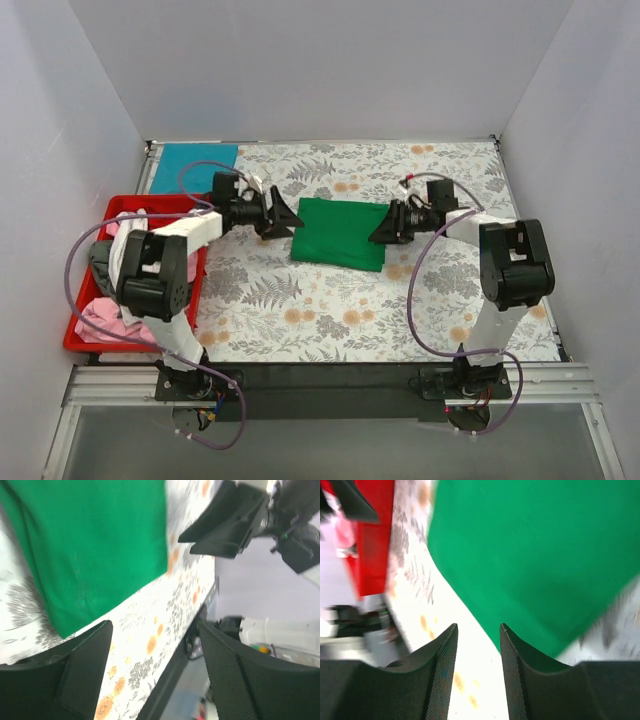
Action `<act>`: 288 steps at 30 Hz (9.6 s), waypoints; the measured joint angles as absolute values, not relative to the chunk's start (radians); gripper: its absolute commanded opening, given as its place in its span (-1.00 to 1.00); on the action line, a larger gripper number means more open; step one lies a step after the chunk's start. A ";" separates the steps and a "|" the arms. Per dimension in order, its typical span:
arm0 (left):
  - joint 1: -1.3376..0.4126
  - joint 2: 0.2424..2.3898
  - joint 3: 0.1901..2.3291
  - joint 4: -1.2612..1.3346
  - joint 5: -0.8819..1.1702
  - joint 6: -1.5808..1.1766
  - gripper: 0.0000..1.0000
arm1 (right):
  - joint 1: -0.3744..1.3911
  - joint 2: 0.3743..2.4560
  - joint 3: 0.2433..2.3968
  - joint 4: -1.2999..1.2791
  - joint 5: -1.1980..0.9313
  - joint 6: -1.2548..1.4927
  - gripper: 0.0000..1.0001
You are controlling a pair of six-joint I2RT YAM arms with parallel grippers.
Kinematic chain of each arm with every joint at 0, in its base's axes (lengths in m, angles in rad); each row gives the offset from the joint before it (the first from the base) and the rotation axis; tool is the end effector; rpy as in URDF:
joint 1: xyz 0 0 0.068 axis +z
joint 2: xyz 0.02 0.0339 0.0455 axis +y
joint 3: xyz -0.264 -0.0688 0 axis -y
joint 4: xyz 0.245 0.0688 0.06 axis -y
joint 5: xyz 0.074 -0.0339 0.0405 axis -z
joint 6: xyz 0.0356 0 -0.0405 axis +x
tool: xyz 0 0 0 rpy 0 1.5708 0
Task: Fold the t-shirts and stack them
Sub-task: Fold the tshirt, then neatly place the folded tshirt to the corner, then reset both grippers
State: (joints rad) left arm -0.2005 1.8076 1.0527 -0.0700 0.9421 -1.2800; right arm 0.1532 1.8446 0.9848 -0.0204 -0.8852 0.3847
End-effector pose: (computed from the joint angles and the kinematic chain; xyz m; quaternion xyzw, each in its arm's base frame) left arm 0.3529 -0.1011 0.1762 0.2846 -0.7968 0.5310 0.0453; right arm 0.3498 0.0819 0.1468 -0.0458 0.8614 0.4698 0.1878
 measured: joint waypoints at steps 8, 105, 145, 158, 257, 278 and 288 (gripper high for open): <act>-0.031 1.643 1.276 -0.273 0.716 -1.146 0.66 | 0.481 1.643 1.206 -0.149 -0.506 -0.030 -0.06; -0.292 2.107 1.382 -0.061 0.403 -1.695 -1.00 | 0.728 1.975 1.509 -0.082 -0.410 -0.158 0.27; -0.062 2.329 2.253 -0.561 0.269 -0.638 -1.00 | 0.477 1.691 1.251 -0.133 -0.504 -0.099 0.97; -0.054 2.328 2.260 -0.562 0.270 -0.603 -1.00 | 0.477 1.691 1.251 -0.133 -0.505 -0.109 0.97; 0.236 2.436 2.263 -0.414 0.366 -0.397 0.10 | 0.477 1.750 1.247 -0.177 -0.527 -0.131 0.97; 0.288 2.321 2.263 -0.428 0.266 -0.434 0.73 | 0.405 1.657 1.220 -0.204 -0.497 -0.138 0.97; 0.031 1.988 2.026 -0.652 0.435 -0.566 0.77 | 0.169 1.396 1.098 -0.255 -0.456 -0.149 0.97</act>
